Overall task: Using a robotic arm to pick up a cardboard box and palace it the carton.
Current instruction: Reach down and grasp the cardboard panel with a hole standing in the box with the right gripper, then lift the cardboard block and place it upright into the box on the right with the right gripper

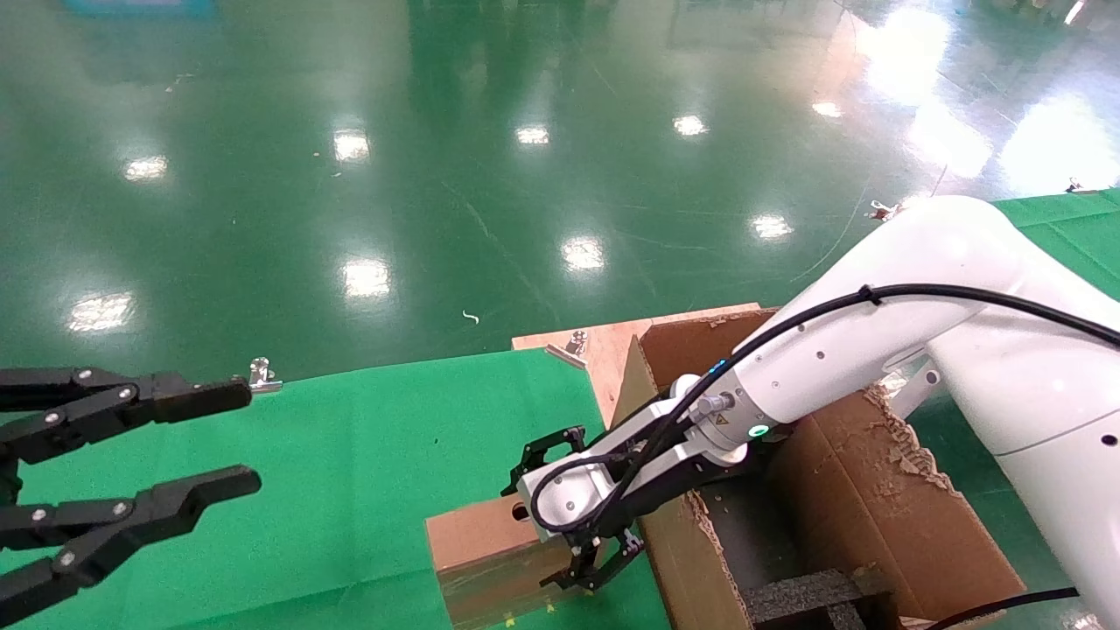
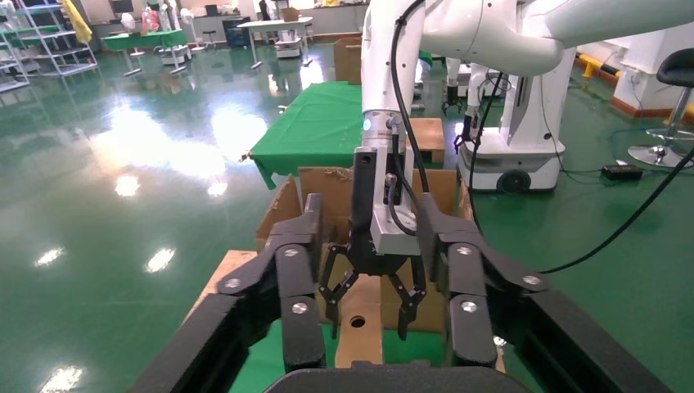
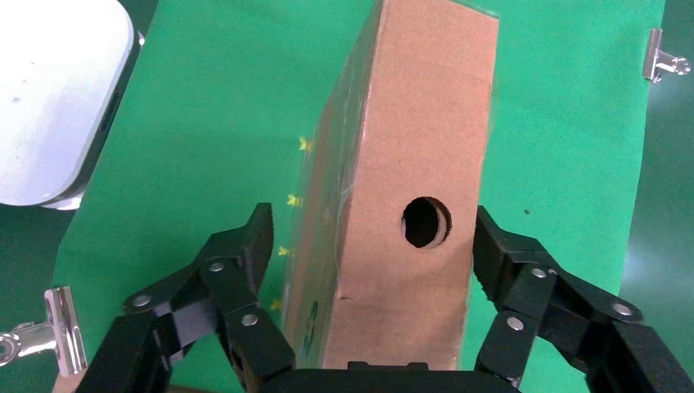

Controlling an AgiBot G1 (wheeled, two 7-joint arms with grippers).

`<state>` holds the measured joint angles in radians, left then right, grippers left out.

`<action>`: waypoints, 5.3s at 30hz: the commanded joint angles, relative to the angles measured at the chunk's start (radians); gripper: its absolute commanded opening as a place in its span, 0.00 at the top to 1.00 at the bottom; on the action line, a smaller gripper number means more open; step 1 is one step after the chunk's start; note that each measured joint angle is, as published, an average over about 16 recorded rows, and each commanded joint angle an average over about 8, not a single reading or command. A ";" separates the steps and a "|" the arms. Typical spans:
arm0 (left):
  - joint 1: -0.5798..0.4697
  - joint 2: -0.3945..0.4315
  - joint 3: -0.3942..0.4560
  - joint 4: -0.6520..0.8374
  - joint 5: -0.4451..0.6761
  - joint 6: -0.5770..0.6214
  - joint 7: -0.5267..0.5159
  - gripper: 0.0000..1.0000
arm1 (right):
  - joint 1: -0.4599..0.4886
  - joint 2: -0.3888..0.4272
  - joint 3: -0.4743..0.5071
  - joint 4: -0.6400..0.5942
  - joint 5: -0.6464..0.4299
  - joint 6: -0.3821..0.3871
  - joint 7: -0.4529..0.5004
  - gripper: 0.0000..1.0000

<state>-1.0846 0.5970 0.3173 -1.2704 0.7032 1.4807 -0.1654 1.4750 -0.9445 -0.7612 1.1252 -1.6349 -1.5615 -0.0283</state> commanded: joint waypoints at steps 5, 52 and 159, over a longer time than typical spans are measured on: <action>0.000 0.000 0.000 0.000 0.000 0.000 0.000 0.00 | -0.002 0.001 0.002 0.001 0.002 0.001 0.001 1.00; 0.000 0.000 0.001 0.000 -0.001 0.000 0.001 0.00 | 0.584 0.034 -0.253 -0.481 0.292 -0.035 -0.177 1.00; -0.001 -0.001 0.003 0.002 -0.003 -0.001 0.002 0.00 | 0.401 0.475 -0.722 -0.419 0.235 0.493 0.897 1.00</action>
<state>-1.0853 0.5961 0.3205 -1.2688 0.7003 1.4795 -0.1635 1.8756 -0.4750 -1.4886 0.7005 -1.4132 -1.0705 0.8797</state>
